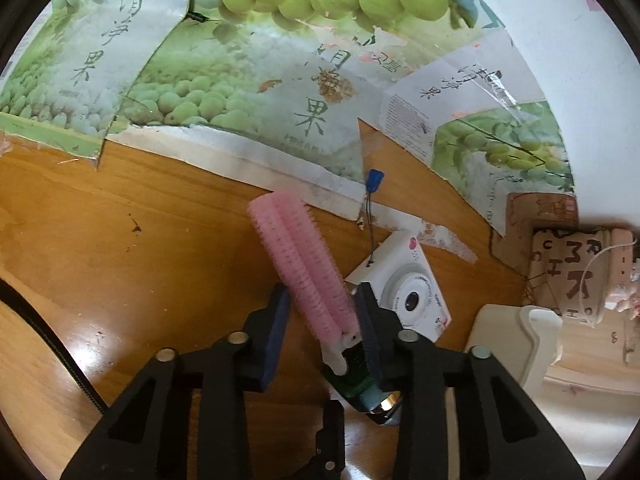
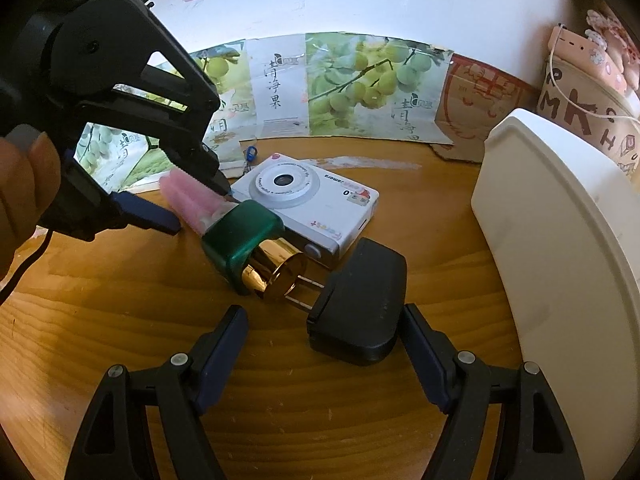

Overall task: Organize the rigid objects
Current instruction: 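Grasp the pink hair roller with the left tool while the right tool grasps the black case, then carry the pink roller and black case over the white tray with both tools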

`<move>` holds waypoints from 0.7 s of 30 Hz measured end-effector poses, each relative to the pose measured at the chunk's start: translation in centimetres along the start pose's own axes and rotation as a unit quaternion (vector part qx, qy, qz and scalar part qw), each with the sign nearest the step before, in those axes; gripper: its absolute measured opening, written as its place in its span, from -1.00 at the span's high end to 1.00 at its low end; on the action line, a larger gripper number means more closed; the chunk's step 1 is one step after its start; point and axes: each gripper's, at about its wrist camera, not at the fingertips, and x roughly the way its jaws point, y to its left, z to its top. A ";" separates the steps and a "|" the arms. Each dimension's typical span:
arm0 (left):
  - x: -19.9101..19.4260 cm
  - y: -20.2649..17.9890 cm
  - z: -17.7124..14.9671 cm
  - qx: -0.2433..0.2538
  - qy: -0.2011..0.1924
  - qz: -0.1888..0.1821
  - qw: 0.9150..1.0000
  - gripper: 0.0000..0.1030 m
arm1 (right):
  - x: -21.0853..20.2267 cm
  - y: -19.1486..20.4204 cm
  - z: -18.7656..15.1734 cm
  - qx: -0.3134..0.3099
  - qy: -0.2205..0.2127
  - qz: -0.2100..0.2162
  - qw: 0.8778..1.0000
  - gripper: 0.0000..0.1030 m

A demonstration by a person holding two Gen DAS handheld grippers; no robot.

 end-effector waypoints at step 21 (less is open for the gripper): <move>-2.3 4.7 -3.8 0.001 0.047 0.019 0.999 0.44 | -0.5 -1.5 0.1 0.013 -0.004 0.010 1.000 -0.14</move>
